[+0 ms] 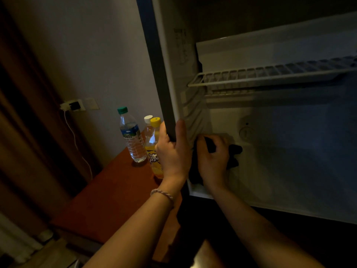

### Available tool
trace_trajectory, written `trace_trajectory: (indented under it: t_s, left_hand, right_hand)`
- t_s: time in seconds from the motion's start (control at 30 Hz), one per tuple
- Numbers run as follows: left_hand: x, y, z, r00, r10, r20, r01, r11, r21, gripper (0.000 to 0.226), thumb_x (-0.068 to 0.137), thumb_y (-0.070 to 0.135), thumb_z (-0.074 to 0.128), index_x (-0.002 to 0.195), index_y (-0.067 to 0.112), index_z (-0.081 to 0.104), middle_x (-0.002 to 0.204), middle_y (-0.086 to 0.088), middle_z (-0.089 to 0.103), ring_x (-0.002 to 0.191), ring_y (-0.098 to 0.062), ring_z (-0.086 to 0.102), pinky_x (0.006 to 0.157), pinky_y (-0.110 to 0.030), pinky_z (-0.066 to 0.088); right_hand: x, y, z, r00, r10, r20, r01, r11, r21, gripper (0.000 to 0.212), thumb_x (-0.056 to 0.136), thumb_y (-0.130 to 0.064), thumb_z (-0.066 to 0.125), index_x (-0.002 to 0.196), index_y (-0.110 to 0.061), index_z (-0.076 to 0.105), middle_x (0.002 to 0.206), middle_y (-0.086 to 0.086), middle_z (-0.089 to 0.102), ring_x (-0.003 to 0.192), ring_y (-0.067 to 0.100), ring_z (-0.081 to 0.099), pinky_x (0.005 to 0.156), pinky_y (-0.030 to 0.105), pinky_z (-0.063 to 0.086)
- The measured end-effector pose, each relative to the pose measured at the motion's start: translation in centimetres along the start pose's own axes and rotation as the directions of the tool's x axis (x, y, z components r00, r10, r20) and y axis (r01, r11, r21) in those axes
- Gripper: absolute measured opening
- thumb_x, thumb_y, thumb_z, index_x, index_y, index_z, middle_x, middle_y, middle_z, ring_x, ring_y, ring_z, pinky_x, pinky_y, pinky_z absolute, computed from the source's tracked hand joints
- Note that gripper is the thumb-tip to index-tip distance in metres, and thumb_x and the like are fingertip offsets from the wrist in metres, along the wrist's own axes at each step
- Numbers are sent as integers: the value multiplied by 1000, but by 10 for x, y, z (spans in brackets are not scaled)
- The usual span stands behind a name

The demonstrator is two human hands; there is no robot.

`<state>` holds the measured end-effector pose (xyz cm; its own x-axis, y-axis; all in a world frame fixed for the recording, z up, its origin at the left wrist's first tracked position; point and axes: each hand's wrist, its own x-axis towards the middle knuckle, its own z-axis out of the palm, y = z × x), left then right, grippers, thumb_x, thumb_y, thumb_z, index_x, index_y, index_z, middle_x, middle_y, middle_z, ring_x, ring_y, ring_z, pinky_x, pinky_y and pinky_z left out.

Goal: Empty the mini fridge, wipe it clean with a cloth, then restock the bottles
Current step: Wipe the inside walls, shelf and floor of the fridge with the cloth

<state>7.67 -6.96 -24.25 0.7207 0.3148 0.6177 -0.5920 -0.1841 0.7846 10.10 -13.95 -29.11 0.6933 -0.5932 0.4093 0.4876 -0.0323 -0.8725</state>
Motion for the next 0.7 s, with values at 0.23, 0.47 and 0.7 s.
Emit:
trace_trajectory:
  t_s: [0.23, 0.47, 0.7]
  left_hand:
    - [2, -3, 0, 1000, -23, 21, 23, 1000, -13, 36, 88, 60, 47, 102, 28, 55, 56, 15, 52, 48, -3, 45, 47, -19, 37]
    - [3, -7, 0, 1000, -17, 7, 17, 1000, 1, 72, 77, 86, 43, 102, 20, 57, 58, 14, 52, 47, -3, 45, 46, -18, 38]
    - [2, -5, 0, 1000, -7, 29, 7, 1000, -3, 28, 90, 53, 47, 86, 26, 51, 56, 14, 53, 46, -1, 44, 47, -15, 37]
  right_hand:
    - [54, 16, 11, 991, 129, -33, -130, 991, -33, 19, 91, -13, 64, 74, -19, 59, 79, -2, 62, 75, 13, 59, 71, 25, 44]
    - [78, 16, 15, 983, 165, -77, -167, 986, -16, 16, 93, -18, 63, 77, -19, 62, 88, 2, 65, 84, 17, 61, 80, 32, 54]
    - [76, 11, 14, 994, 108, -35, -108, 994, -16, 15, 92, -21, 64, 78, -22, 62, 93, 7, 66, 84, 16, 62, 74, 25, 48]
